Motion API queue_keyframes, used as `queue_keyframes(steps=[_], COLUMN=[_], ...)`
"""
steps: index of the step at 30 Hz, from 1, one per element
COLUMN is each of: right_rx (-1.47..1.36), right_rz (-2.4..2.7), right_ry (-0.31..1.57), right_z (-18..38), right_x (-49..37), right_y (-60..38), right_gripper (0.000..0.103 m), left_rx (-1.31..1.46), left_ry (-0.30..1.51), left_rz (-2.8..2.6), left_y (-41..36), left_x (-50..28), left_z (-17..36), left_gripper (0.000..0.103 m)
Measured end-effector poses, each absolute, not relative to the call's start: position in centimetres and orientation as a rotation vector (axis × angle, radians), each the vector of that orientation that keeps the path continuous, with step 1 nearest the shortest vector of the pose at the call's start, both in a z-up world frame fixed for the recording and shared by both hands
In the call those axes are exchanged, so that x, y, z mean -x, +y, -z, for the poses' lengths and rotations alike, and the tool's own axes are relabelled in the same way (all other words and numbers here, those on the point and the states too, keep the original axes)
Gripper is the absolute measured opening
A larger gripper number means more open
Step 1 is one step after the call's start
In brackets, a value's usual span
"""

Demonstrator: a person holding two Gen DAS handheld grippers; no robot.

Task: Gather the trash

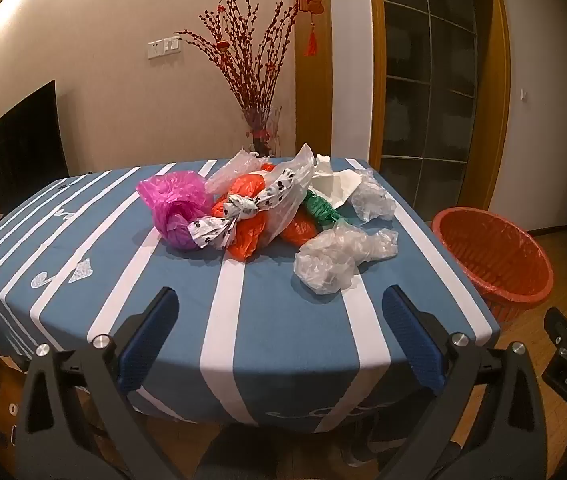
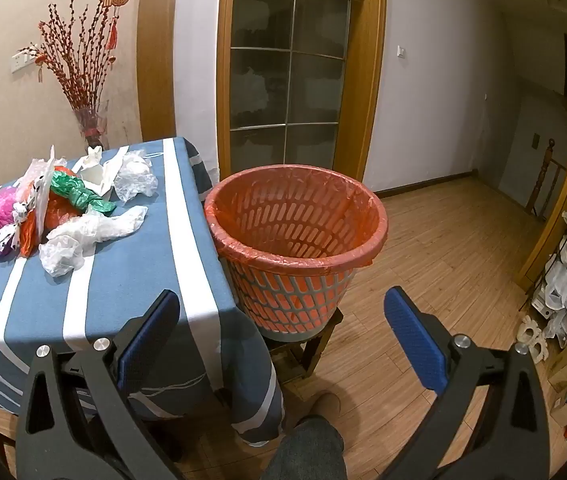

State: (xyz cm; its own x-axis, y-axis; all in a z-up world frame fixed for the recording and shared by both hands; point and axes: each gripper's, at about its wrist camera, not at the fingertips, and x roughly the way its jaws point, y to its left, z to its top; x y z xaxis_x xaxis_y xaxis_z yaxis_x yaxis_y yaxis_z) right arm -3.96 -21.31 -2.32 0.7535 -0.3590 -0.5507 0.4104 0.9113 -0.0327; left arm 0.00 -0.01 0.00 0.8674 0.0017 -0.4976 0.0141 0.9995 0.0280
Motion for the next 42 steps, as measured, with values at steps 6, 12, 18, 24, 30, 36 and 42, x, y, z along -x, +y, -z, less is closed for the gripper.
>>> queue_keyframes(steps=[6, 12, 18, 24, 30, 36, 42], right_rx=[-0.09, -0.091, -0.091, -0.091, -0.089, -0.089, -0.088], right_rz=[0.422, 0.421, 0.421, 0.422, 0.421, 0.421, 0.421], right_ry=[0.581, 0.58, 0.579, 0.578, 0.577, 0.578, 0.576], right_z=[2.27, 2.24, 2.18, 2.09, 2.02, 2.0, 2.04], right_x=[3.97, 3.99, 4.01, 3.93, 4.03, 3.99, 3.97], right_y=[-21.31, -21.33, -21.36, -21.56, -21.45, -21.5, -21.49], right_gripper=[0.101, 0.101, 0.101, 0.101, 0.101, 0.101, 0.101], left_rx=[-0.031, -0.031, -0.031, -0.031, -0.031, -0.032, -0.032], left_ry=[0.52, 0.524, 0.522, 0.524, 0.523, 0.523, 0.523], left_rz=[0.004, 0.007, 0.008, 0.007, 0.006, 0.007, 0.006], left_y=[-0.02, -0.02, -0.08, -0.01, -0.02, -0.02, -0.01], left_x=[0.08, -0.01, 0.06, -0.03, -0.02, -0.01, -0.01], left_z=[-0.1, -0.01, -0.09, 0.01, 0.01, 0.01, 0.01], left_gripper=[0.099, 0.099, 0.099, 0.099, 0.099, 0.099, 0.099])
